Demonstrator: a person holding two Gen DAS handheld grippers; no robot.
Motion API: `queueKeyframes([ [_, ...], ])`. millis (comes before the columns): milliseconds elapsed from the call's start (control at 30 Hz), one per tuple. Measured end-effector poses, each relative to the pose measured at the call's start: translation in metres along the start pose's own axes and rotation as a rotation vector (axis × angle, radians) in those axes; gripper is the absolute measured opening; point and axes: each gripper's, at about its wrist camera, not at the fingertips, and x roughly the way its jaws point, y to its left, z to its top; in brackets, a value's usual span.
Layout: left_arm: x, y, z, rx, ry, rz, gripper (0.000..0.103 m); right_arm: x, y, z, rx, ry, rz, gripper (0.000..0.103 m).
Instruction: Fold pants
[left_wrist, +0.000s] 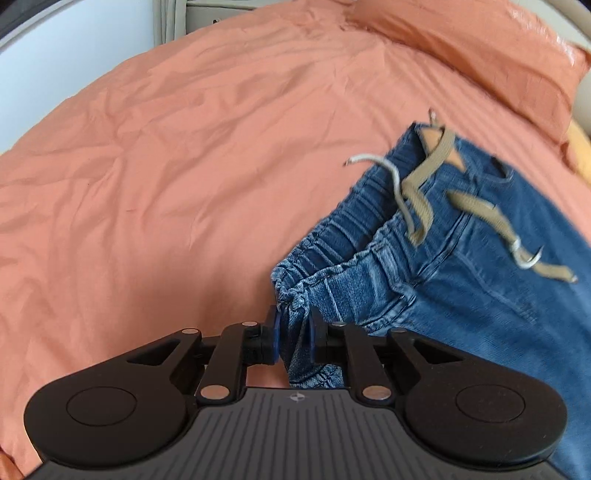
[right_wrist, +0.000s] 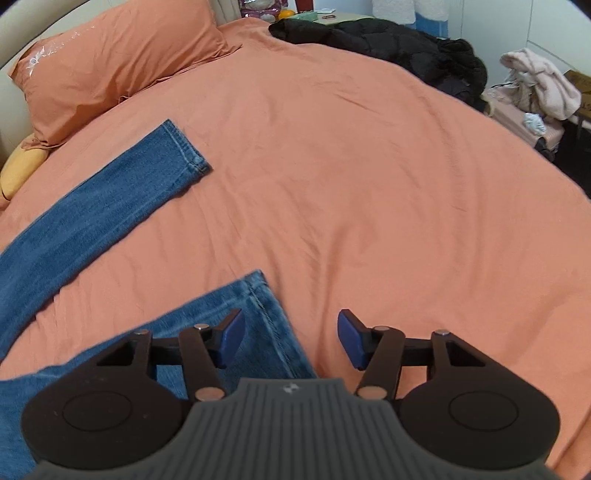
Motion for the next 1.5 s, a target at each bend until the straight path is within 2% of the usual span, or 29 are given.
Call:
queueKeyframes([
  [133,0.000,-0.007,0.002,0.006,0.015,0.040,0.016,0.031,0.002,0.013,0.019,0.010,0.032,0.050],
  [167,0.001,-0.010,0.001,0.017,0.016,0.052,0.016,0.038,0.002,0.014,0.030,0.017,0.052,0.033],
  [200,0.001,-0.012,0.001,0.027,0.017,0.062,0.016,0.043,0.002,0.016,0.038,0.027,0.079,0.007],
  [233,0.001,-0.014,0.001,0.034,0.018,0.071,0.016,0.045,0.003,0.017,0.038,0.033,0.095,0.001],
  [267,0.001,-0.015,0.002,0.037,0.019,0.080,0.016,0.044,0.005,0.018,0.022,0.019,0.090,0.000],
  [333,0.003,-0.020,0.001,0.046,0.016,0.099,0.016,0.033,0.010,0.025,-0.017,-0.037,0.087,0.000],
  [367,0.003,-0.022,0.000,0.055,0.011,0.111,0.016,0.026,0.009,0.033,-0.021,-0.085,0.050,0.000],
  [433,0.004,-0.026,-0.001,0.076,0.010,0.136,0.016,0.019,-0.006,0.051,0.039,-0.163,-0.054,0.000],
  [500,0.006,-0.031,-0.003,0.094,0.011,0.158,0.016,0.021,-0.027,0.065,0.121,-0.155,-0.059,0.000],
  [533,0.007,-0.032,-0.003,0.100,0.011,0.166,0.016,0.024,-0.037,0.068,0.146,-0.117,-0.008,0.000],
  [567,0.007,-0.033,-0.003,0.104,0.011,0.171,0.016,0.028,-0.044,0.068,0.171,-0.070,0.078,0.000],
  [633,0.008,-0.034,-0.003,0.109,0.012,0.178,0.016,0.031,-0.048,0.059,0.200,0.002,0.209,0.006],
  [700,0.009,-0.035,-0.004,0.106,0.012,0.184,0.017,0.033,-0.041,0.047,0.165,0.035,0.271,0.056],
  [733,0.009,-0.035,-0.004,0.105,0.011,0.187,0.017,0.035,-0.035,0.040,0.137,0.037,0.280,0.058],
  [767,0.010,-0.035,-0.004,0.105,0.010,0.189,0.017,0.038,-0.029,0.034,0.110,0.044,0.286,0.055],
  [833,0.009,-0.036,-0.005,0.101,0.006,0.192,0.017,0.050,-0.017,0.025,0.080,0.063,0.259,0.039],
  [867,0.008,-0.036,-0.005,0.102,0.003,0.192,0.017,0.054,-0.013,0.022,0.069,0.074,0.246,0.009],
  [1000,0.001,-0.036,-0.004,0.109,-0.007,0.184,0.017,0.038,-0.001,0.019,-0.033,-0.023,0.232,0.006],
  [1100,0.000,-0.036,-0.004,0.100,-0.004,0.178,0.017,0.024,0.005,0.038,-0.025,-0.110,0.209,0.005],
  [1167,0.003,-0.036,-0.006,0.098,0.004,0.183,0.017,0.033,0.013,0.048,-0.018,-0.114,0.155,0.005],
  [1233,0.004,-0.039,-0.006,0.114,-0.001,0.195,0.017,0.049,0.023,0.048,-0.052,-0.063,0.093,0.005],
  [1267,0.004,-0.039,-0.005,0.111,-0.002,0.194,0.017,0.055,0.024,0.047,-0.051,-0.034,0.075,0.007],
  [1300,0.003,-0.038,-0.005,0.104,-0.002,0.191,0.017,0.057,0.021,0.045,-0.040,-0.013,0.078,0.013],
  [1333,0.003,-0.038,-0.004,0.102,-0.002,0.187,0.017,0.054,0.015,0.043,-0.015,-0.017,0.084,0.017],
  [1400,0.002,-0.037,-0.004,0.108,-0.005,0.180,0.017,0.037,0.001,0.039,0.021,-0.049,0.113,0.033],
  [1500,0.003,-0.036,-0.005,0.107,-0.005,0.172,0.017,0.011,-0.025,0.024,0.053,-0.039,0.130,0.037],
])
